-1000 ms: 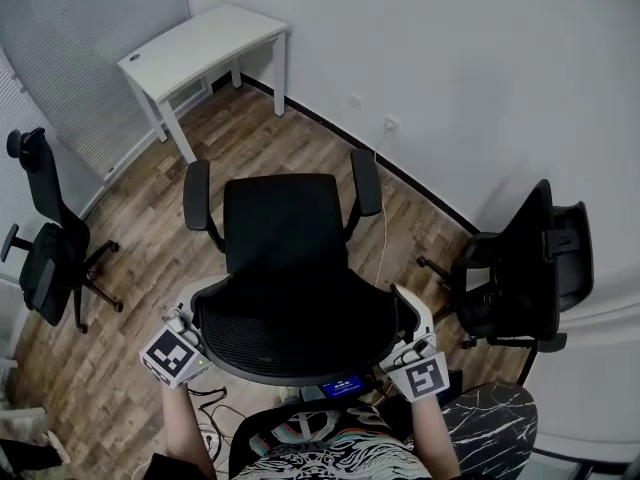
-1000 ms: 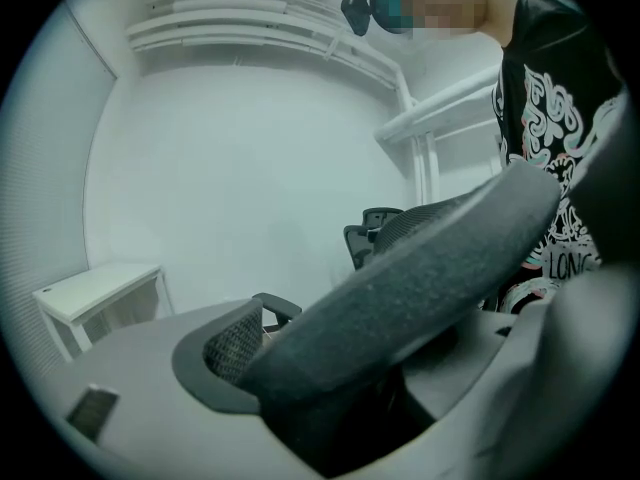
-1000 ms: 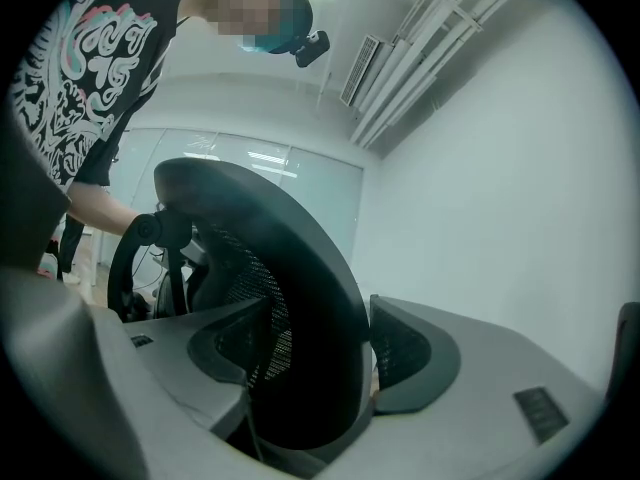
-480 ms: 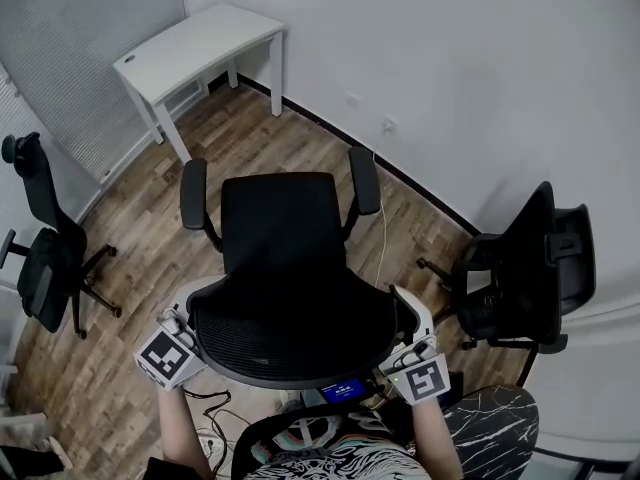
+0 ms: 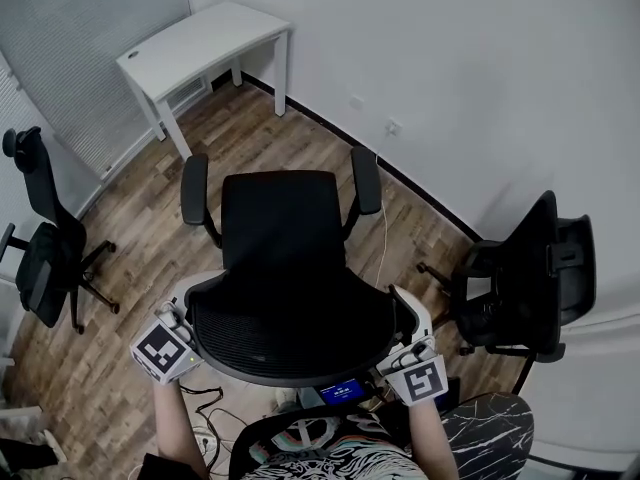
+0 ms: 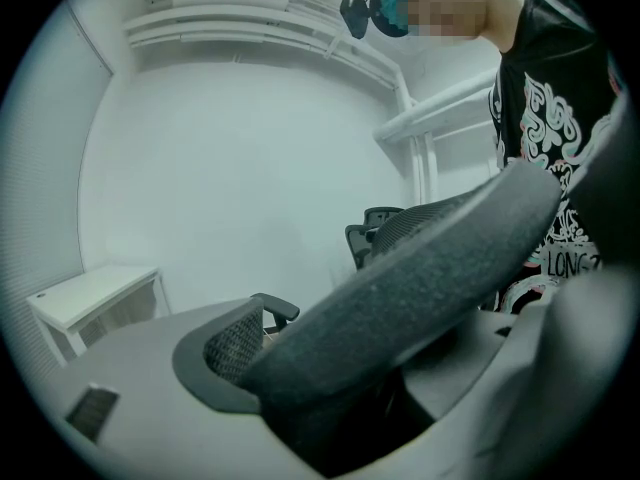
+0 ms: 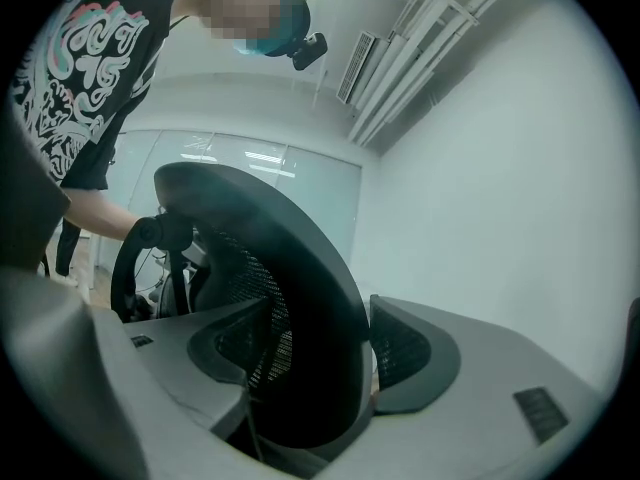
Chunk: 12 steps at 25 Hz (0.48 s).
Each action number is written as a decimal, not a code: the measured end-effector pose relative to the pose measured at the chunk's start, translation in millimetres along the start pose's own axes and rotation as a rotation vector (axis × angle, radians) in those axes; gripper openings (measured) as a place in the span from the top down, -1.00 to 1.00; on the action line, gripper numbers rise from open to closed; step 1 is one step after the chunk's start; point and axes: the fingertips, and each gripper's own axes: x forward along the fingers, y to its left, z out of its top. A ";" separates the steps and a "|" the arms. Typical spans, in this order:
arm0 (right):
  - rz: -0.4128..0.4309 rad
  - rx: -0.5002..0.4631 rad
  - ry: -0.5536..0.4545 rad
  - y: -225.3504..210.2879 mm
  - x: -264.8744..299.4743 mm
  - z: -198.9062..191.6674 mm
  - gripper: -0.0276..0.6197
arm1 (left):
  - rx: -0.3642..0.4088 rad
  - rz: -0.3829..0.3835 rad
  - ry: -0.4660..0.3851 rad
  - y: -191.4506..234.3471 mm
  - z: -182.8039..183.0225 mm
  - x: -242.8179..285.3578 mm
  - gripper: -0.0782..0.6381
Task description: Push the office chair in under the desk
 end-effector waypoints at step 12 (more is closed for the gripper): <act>-0.006 0.030 -0.006 -14.8 17.7 -2.2 0.00 | -0.001 0.011 0.000 19.5 3.3 9.6 -0.29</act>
